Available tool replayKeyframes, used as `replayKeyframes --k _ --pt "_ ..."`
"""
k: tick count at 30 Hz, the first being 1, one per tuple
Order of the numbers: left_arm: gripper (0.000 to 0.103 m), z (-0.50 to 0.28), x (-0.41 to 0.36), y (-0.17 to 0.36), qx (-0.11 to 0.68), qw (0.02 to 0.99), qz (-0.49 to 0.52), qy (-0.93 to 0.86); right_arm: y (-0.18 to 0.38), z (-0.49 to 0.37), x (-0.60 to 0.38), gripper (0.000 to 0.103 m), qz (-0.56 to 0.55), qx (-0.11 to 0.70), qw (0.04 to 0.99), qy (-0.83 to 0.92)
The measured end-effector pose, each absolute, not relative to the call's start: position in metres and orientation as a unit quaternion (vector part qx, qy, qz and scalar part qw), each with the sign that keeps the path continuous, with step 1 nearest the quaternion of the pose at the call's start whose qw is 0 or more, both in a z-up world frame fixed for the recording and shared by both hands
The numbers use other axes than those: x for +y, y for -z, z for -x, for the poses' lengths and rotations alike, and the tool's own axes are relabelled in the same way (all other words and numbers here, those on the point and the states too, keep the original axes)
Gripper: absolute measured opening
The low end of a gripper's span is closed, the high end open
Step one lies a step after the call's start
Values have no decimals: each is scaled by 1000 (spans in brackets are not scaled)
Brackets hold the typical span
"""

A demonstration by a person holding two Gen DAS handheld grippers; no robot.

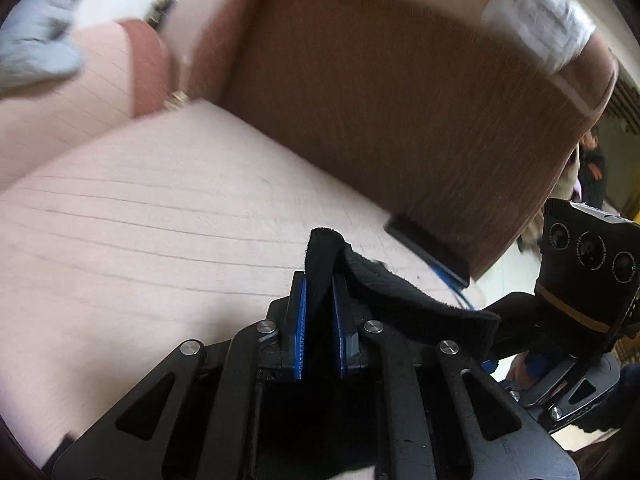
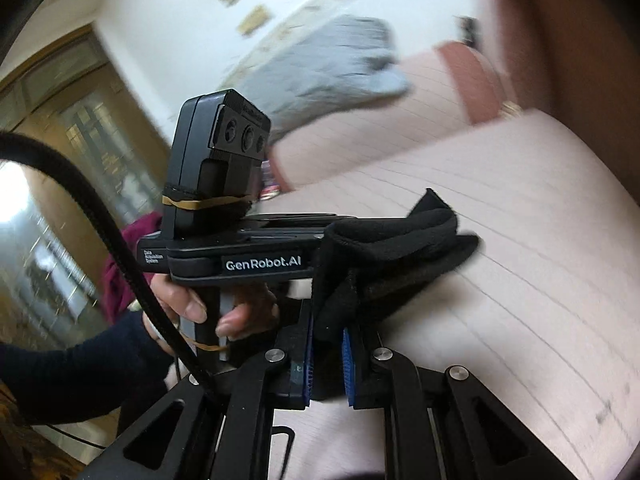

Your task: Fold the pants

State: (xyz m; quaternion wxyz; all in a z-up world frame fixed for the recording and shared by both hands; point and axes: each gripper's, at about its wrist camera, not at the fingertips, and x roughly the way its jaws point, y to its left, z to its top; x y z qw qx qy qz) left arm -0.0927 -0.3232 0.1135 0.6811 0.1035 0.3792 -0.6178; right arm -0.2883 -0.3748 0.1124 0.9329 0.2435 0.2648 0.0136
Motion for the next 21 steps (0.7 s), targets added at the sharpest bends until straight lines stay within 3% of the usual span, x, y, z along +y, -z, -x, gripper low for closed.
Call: replayKeyframes --k 7,11,14,16,18,19,20,21 --pt "10 46 -188 -124 389 753 -18 530 -130 209 -307 11 -186 290 933 -101" --pt "10 20 -107 -91 438 783 25 441 -90 148 -266 12 -197 339 906 -157" --pt "11 11 -58 -67 476 790 50 383 -38 106 -245 17 -218 421 867 -152" --pt "21 14 -37 -60 484 793 61 366 -22 98 -241 17 -239 451 846 -150" --pt "54 21 -25 -60 478 796 70 365 -34 106 -250 19 -259 425 850 -174" --pt "59 26 -24 -61 473 796 78 369 -46 116 -256 27 -266 410 852 -187" --pt "61 31 -26 -63 467 797 85 374 -54 125 -263 42 -268 400 857 -185" --pt "63 35 -26 -64 465 796 87 377 -62 137 -269 48 -269 386 864 -178"
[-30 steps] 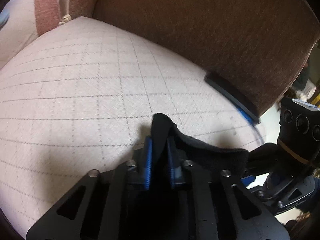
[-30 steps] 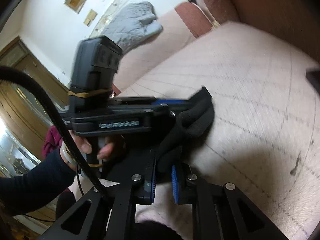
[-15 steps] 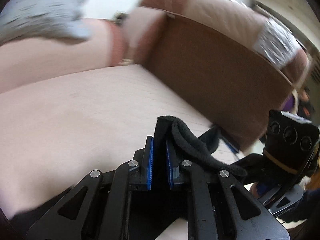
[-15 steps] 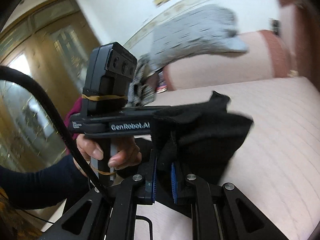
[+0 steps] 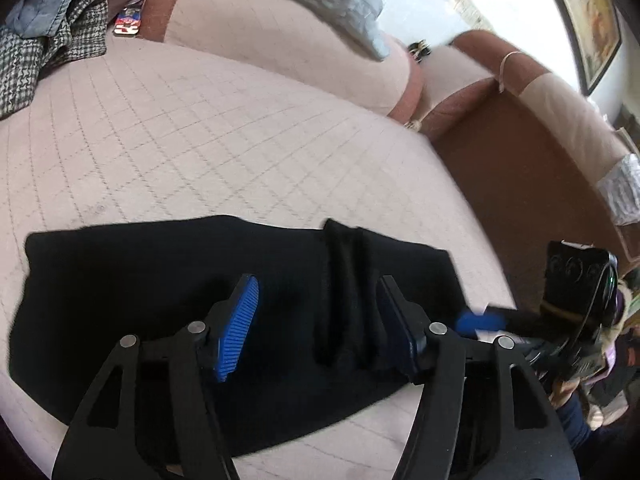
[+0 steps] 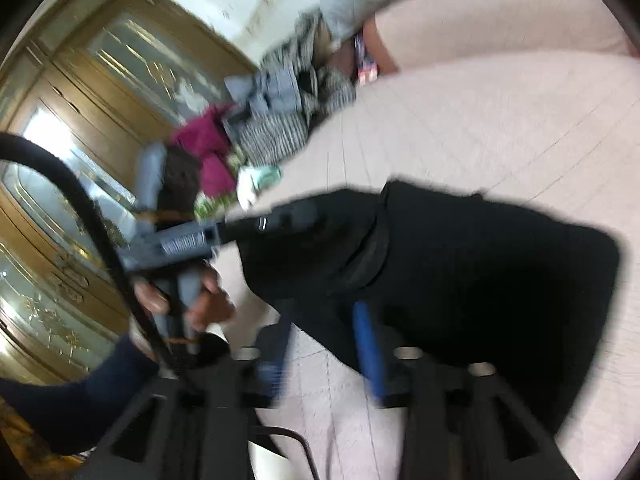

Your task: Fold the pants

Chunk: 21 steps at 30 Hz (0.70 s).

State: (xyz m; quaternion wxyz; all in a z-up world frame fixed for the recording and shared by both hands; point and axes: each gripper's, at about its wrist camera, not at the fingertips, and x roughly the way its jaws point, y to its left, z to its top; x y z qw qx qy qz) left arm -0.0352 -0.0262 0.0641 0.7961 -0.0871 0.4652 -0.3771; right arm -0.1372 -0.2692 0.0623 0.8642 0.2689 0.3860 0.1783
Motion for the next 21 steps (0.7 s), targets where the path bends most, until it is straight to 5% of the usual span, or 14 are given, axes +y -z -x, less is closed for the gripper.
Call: replayKeyframes --k 10,11,12,13,21 --pt "63 50 -100 -31 503 791 36 346 -60 186 -335 51 -285 368 884 -45" --pt "59 51 -103 -30 499 795 36 342 -54 183 -334 51 -282 372 883 -42" --pt "33 52 -105 -31 499 798 35 336 -52 183 -327 51 -277 375 884 -38" --pt "19 53 -106 -33 501 798 34 333 -50 181 -323 51 -266 377 887 -28" --pt "14 62 -78 -46 506 798 66 322 -78 179 -314 51 -231 331 915 -32"
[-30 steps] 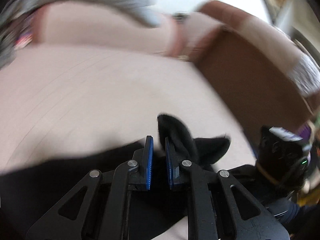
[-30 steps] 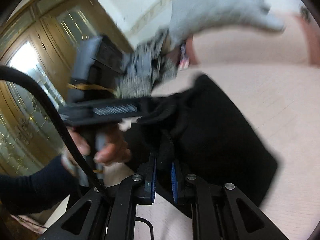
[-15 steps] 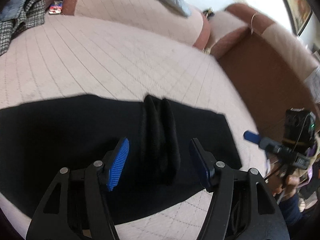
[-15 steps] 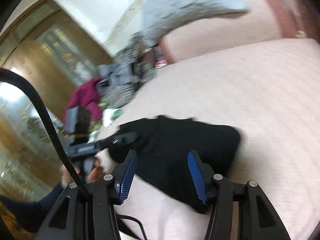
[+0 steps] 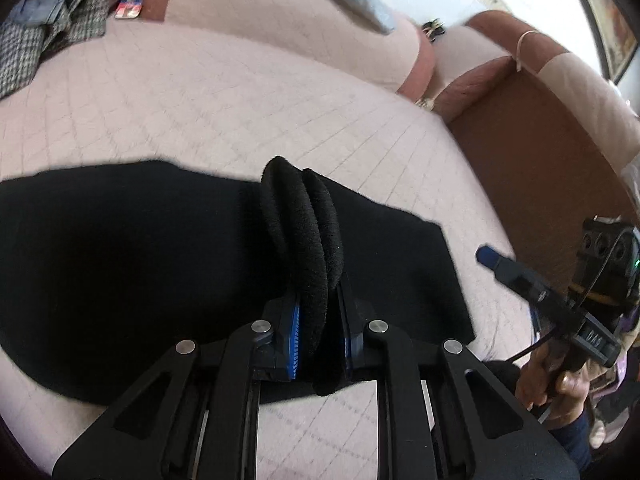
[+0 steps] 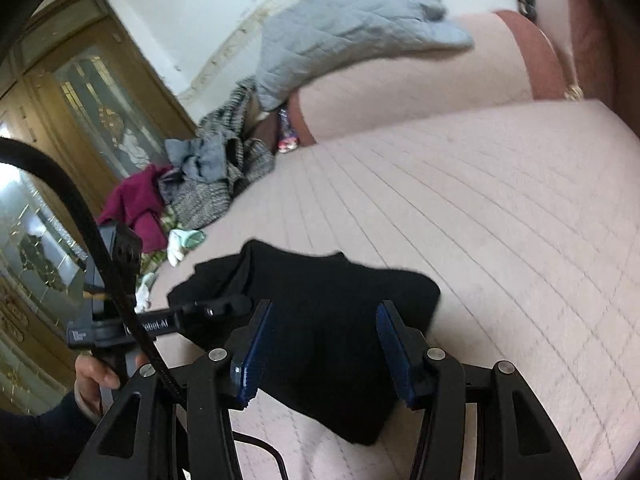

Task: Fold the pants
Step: 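Lower the folded pants onto the sofa and open both grippers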

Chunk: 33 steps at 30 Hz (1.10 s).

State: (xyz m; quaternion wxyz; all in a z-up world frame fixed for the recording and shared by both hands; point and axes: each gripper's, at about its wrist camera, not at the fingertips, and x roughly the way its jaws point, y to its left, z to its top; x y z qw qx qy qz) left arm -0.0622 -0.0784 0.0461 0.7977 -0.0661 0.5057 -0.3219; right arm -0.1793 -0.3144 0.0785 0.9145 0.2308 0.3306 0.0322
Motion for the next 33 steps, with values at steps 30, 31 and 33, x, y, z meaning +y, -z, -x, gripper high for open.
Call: replayKeyframes --k 30,31,33 --pt "54 83 -21 -60 456 867 26 200 -71 99 -236 51 -99 417 899 -86" --pt "54 84 -16 -60 459 866 33 196 -72 95 -232 51 -93 417 899 -91" --pt "54 87 0 -60 459 867 56 183 -75 84 -222 51 -85 418 899 -102"
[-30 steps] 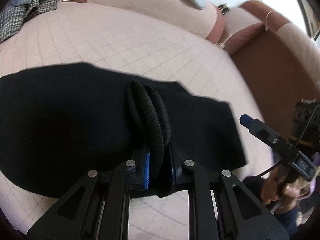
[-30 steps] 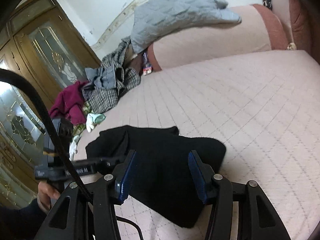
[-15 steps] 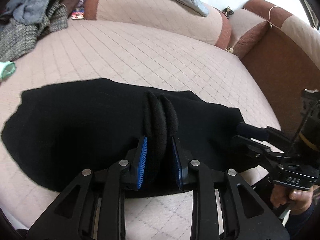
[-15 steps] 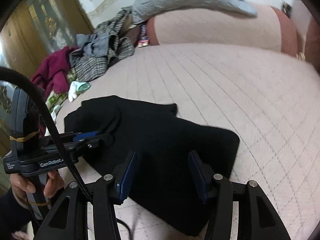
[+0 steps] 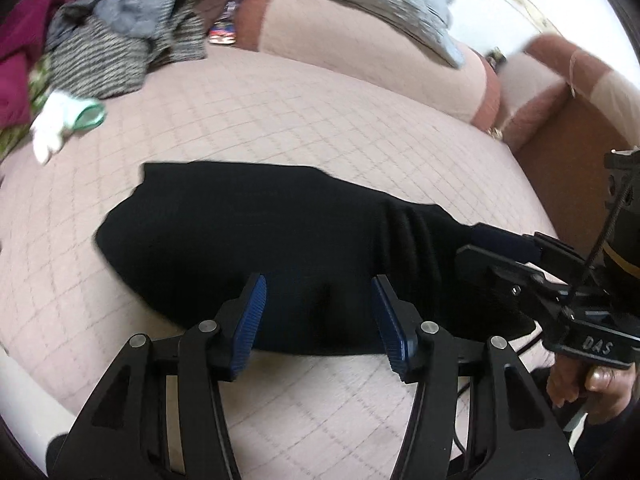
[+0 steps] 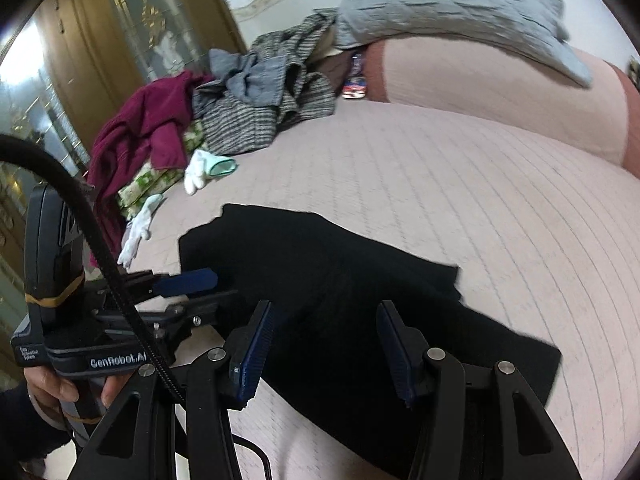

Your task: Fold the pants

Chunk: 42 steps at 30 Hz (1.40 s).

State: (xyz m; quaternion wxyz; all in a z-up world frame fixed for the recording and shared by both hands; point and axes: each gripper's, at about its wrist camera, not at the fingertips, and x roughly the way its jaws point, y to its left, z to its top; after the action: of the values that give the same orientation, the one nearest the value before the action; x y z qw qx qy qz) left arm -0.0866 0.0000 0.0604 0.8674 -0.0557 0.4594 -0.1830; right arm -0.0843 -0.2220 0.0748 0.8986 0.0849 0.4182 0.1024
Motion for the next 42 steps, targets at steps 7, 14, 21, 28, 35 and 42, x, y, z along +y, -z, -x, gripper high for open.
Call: replayKeyframes --k 7,14,21,28,35,42 --pt "54 93 65 -46 478 856 156 118 -79 41 -184 51 -32 431 891 -135" --pt "54 89 90 -32 482 849 202 81 -72 -18 -160 51 -31 452 874 -177" --pt "64 72 92 -25 475 847 224 84 -51 -77 -123 55 5 490 842 -224" --pt "66 63 93 -19 439 864 225 104 -8 -118 -96 56 26 537 802 -262" --pt "39 49 104 -18 422 860 261 115 -4 -114 -96 19 3 505 819 -272" --pt "16 87 69 -84 340 898 205 191 -82 -59 -149 14 -66 404 868 -280"
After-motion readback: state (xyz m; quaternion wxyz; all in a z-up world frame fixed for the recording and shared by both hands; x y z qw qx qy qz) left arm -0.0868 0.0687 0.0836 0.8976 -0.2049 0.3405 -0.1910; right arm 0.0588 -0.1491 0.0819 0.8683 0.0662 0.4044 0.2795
